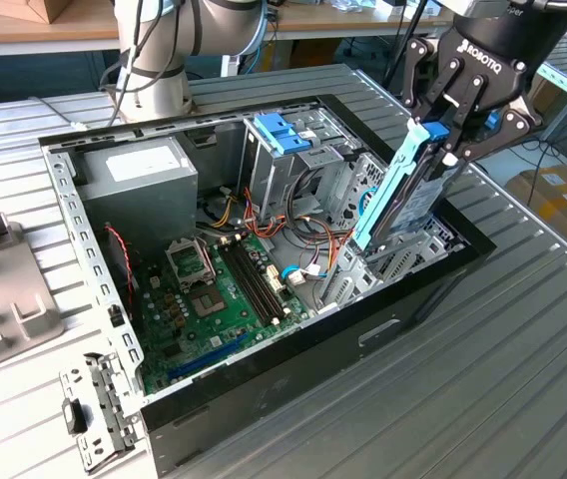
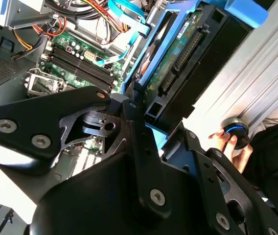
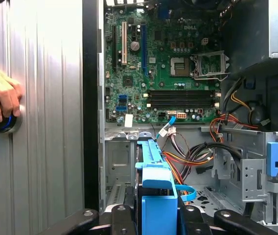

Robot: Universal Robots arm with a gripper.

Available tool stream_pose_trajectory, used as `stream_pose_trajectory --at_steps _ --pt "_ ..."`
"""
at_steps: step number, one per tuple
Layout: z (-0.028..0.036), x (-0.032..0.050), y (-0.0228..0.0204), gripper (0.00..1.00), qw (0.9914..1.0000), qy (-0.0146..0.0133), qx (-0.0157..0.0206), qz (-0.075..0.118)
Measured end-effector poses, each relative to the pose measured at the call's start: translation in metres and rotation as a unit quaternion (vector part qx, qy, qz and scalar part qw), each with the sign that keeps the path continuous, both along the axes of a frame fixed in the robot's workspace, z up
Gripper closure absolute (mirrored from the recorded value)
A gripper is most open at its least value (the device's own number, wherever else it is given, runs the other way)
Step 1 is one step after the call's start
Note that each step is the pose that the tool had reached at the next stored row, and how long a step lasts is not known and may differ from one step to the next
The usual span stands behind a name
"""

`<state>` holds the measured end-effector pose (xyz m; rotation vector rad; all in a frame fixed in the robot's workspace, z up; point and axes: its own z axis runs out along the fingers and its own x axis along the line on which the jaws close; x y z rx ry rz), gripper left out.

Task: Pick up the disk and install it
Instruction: 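Insert the disk into the insertion slot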

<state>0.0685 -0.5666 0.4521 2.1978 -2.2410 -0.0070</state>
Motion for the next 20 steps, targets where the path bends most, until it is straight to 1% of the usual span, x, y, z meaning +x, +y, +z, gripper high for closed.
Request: stream_pose_trajectory --at_steps 7,11,14,17,19,20 --pt "-0.0019 -0.0001 0.0010 0.63 0.99996 0.0000 -0.0001 0.009" --pt "-0.0049 -0.0001 0.0025 0.63 0.99992 0.0000 0.0000 0.012" --pt "-0.0063 -0.0001 0.0025 0.63 0.99990 0.0000 0.0000 0.014" --pt "-0.0072 -0.0002 0.0016 0.63 0.99990 0.0000 0.0001 0.014" --pt "-0.0077 -0.0002 0.0002 0.63 0.99990 0.0000 0.0002 0.014" --pt "-0.0080 -0.0002 -0.0013 0.63 0.99990 0.0000 0.0004 0.014"
